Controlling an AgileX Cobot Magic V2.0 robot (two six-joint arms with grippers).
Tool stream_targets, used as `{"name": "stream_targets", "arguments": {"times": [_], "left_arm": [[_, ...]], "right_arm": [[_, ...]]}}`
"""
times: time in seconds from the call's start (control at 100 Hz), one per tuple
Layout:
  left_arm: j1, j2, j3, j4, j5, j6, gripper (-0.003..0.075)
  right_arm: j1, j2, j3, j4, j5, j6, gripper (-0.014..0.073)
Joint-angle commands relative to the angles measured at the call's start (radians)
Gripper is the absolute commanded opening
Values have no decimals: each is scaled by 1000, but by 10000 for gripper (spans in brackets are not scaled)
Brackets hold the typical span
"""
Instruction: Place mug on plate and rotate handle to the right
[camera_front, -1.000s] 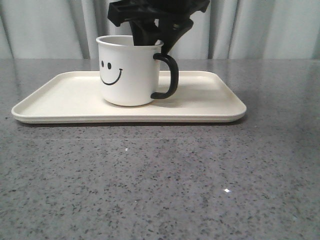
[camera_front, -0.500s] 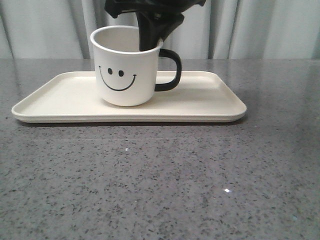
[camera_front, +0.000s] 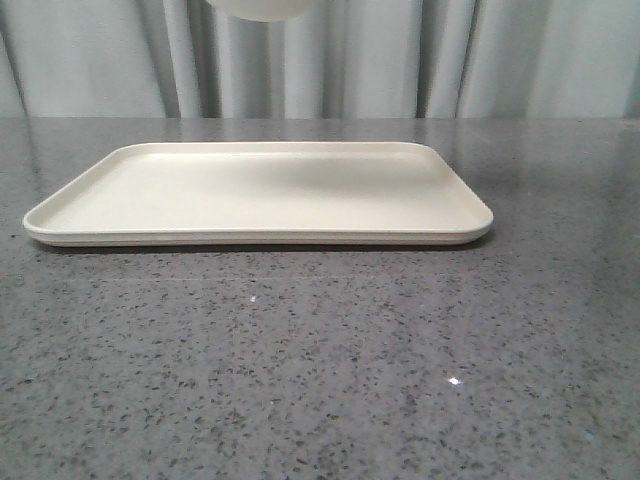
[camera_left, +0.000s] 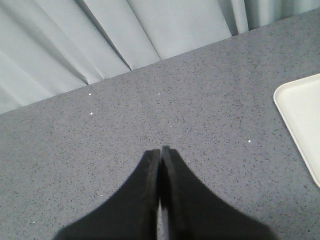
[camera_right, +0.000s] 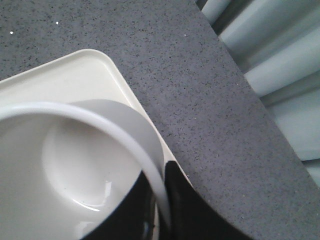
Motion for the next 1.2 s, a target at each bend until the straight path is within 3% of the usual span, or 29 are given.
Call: {"name": "stream_targets", "arguments": {"times": [0.0,0.12,0.36,0.55,1.19], "left_arm": [[-5,-3,-19,34,-20,-12,-20],[-5,-3,-19,33,-20,-12,-20],[-5,-3,-19,26,-20,-12,-20],[-5,-3,-19,22,-20,-12,-20],[-5,-3,-19,21,-20,-12,-20]], "right_arm": [[-1,-53,-36,8,5,-50,-113],[-1,-26,-36,23,66,-62,-113],[-1,24,-36,92,53,-31,-113],[-2,70,-36,66,17,66,-113],[-5,132,-36,3,85,61,-113]]}}
